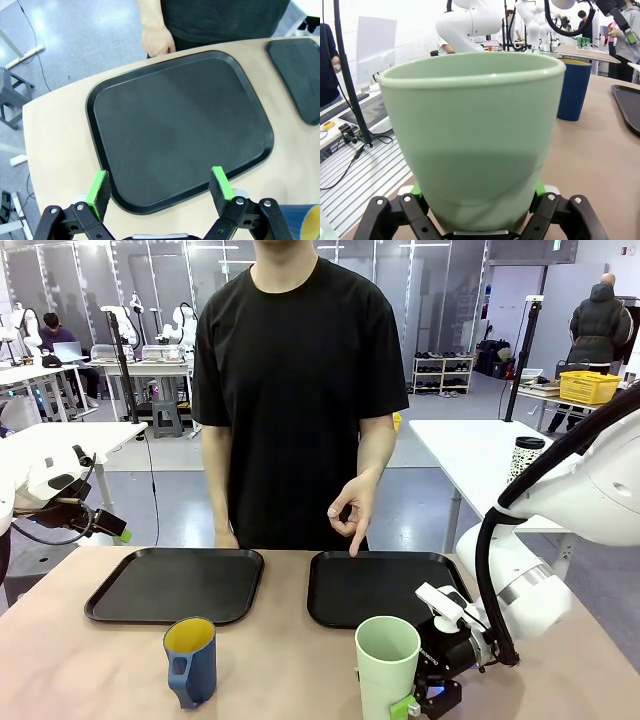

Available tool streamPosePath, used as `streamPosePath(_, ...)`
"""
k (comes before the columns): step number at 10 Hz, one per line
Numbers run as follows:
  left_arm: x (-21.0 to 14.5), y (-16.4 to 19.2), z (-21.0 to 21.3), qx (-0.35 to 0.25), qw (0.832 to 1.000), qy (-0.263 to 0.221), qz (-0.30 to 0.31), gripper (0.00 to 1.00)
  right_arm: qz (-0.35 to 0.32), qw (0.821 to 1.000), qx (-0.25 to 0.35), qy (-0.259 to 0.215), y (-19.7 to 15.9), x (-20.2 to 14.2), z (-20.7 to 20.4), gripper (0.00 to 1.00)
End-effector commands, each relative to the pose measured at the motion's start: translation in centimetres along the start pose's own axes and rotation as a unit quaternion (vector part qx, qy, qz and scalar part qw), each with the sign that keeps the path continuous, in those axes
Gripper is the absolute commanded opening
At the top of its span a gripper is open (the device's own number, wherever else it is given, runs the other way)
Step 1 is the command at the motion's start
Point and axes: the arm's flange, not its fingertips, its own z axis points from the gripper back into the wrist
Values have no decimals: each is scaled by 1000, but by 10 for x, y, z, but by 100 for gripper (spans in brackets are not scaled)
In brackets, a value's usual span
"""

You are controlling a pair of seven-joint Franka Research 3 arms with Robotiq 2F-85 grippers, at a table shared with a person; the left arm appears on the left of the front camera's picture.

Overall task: Sort and store the cups by type.
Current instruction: Pick up the Reusable plastic cup.

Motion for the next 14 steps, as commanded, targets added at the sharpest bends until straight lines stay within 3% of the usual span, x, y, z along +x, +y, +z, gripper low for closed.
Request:
streamPosePath(1,0,-1,3,0,1000,-2,-2,100,22,1000,-2,-6,7,-15,-4,73)
streamPosePath(3,0,-1,3,0,1000,-2,-2,100,29,999,-28,-27,3,1,-13,73)
streamPosePath(8,0,-1,3,0,1000,-2,-2,100,48,997,-64,-4,11,88,-33,73)
streamPosePath(14,0,-1,3,0,1000,-2,-2,100,63,997,-48,-13,7,85,-26,73)
